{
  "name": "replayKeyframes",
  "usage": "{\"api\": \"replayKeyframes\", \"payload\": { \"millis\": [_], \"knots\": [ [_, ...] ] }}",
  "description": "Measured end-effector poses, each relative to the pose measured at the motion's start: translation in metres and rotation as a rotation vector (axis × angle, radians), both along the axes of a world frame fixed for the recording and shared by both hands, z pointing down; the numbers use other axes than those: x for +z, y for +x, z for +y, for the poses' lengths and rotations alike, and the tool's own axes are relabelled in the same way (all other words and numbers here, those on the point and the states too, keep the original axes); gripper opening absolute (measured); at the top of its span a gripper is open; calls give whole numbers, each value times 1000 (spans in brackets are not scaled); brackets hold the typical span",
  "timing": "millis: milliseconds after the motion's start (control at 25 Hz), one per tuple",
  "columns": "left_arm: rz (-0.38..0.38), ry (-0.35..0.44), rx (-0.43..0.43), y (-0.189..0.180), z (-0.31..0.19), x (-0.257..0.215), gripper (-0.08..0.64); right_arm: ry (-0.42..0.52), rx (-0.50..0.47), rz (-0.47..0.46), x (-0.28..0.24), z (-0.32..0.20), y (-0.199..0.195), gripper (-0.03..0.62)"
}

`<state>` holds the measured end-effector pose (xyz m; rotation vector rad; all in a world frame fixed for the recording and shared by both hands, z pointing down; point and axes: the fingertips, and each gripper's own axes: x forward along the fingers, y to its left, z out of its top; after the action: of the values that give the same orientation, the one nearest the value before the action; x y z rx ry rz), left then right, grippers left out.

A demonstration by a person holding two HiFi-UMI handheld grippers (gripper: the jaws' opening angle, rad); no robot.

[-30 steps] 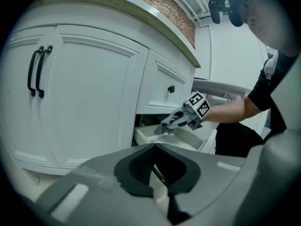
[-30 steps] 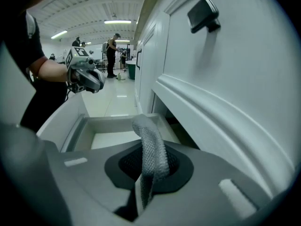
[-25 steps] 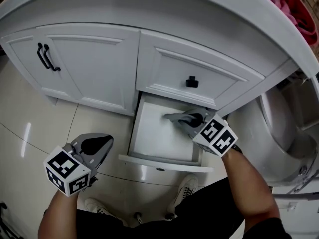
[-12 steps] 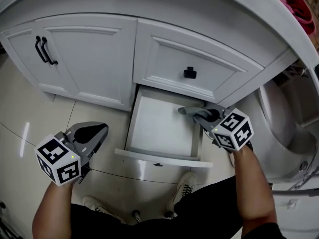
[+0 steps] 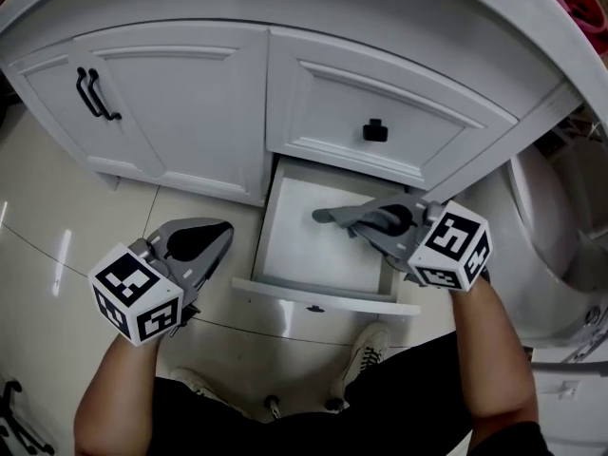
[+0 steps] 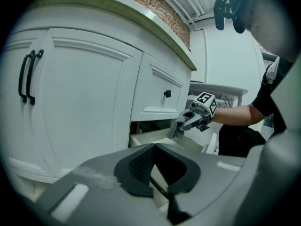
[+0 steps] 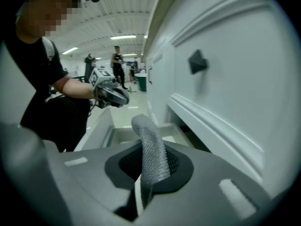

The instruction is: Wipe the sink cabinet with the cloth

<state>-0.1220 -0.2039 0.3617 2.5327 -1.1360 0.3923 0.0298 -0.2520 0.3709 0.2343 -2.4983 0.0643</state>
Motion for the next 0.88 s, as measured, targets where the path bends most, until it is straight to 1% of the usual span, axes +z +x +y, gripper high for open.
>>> {"api": "replayKeyframes", "payload": {
  "millis": [40,120,160,240,320,520,600,720,880],
  "knots": [
    [-1,-1,-5,0,0,0,2,10,-82,-2,1,13,-17,25],
    [-4,-3,-12,-3,1,1,2,26,-224,29,7,38,-42,25],
    [-6,-4,-18,-5,1,2,2,31,-272,47,12,46,-51,25],
    [-8,-9,-34,-12,3,3,2,36,-329,69,21,55,-61,25],
    [-11,-15,-48,-18,5,4,2,28,-347,70,28,55,-63,25],
    [-16,-30,-47,-22,7,8,2,-2,-337,42,31,50,-69,25],
    [-9,-35,-48,-21,6,9,2,-8,-350,67,37,54,-70,25],
    [-2,-38,-42,-18,6,9,2,-15,-372,70,46,60,-68,25],
    [11,-37,-33,-15,4,8,2,-18,-352,100,52,58,-54,25]
  ]
}}
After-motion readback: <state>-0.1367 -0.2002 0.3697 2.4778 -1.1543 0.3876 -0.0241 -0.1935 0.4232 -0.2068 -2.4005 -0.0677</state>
